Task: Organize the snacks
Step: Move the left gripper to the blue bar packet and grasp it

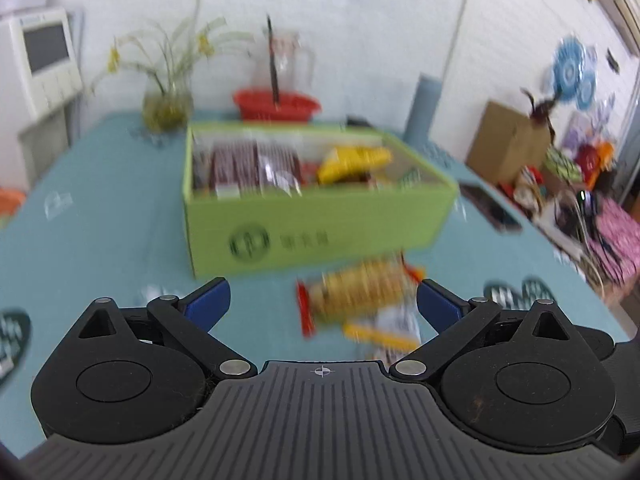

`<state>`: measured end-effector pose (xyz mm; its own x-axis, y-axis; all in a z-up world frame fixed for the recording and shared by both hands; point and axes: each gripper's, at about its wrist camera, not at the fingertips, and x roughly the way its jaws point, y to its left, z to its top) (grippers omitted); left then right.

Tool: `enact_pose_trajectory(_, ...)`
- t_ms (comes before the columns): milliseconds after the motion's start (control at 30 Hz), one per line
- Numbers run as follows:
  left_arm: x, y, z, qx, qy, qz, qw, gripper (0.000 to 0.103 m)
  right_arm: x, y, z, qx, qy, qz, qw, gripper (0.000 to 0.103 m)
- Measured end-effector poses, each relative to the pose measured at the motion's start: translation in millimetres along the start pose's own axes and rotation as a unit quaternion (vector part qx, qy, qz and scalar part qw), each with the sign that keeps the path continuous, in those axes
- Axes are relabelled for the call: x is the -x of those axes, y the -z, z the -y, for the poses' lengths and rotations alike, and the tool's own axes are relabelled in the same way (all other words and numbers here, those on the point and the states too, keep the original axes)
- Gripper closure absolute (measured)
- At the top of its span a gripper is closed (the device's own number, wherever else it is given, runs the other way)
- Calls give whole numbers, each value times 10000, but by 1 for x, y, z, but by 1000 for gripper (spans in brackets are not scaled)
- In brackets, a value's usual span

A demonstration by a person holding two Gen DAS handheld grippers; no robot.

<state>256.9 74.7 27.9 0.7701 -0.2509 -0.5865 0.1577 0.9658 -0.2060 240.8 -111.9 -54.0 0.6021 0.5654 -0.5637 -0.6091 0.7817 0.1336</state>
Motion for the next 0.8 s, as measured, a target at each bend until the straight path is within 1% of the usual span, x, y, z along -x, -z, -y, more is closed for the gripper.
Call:
enact_pose_trajectory(67,-7,15,0,16,-63,-341,9994,19,5,17,-9,18,-23,-87,10000,10)
enact_pose_trajectory(100,-8,22,-2,22,-142,-431,9990,19,5,22,-13,65,35,-98,9999,10)
enact_pose_trajectory(167,-5,31,-5,69,-269,-475,9985,19,5,24,-20,279,148,-18,9995,10)
enact_pose_trajectory(233,4,38,-16,383,-287,-479,9977,19,3,20,-25,453,126,-2,9989,10)
enact_pose_trajectory(267,8,40,-22,569,-258,-472,9969,19,3,20,-29,515,24,-22,9987,10)
enact_pose_trajectory(367,25,49,-40,1125,-177,-357,9928,19,2,15,-39,619,-467,26,9970,10)
enact_pose_trajectory(433,33,50,-47,1312,-169,-293,9908,19,-6,10,-41,614,-588,-43,9964,10)
enact_pose_trajectory(500,37,48,-48,1301,-72,-260,9911,19,-13,9,-41,574,-529,-151,9968,10)
enact_pose_trajectory(567,39,45,-44,1213,8,-253,9923,19,-22,7,-38,473,-595,-330,9966,10)
enact_pose_trajectory(700,31,45,-39,1273,212,-354,9910,19,-33,4,-33,409,-337,-284,9982,10)
enact_pose_trajectory(800,25,51,-39,1366,283,-490,9890,19,-35,5,-36,476,-385,-309,9976,9)
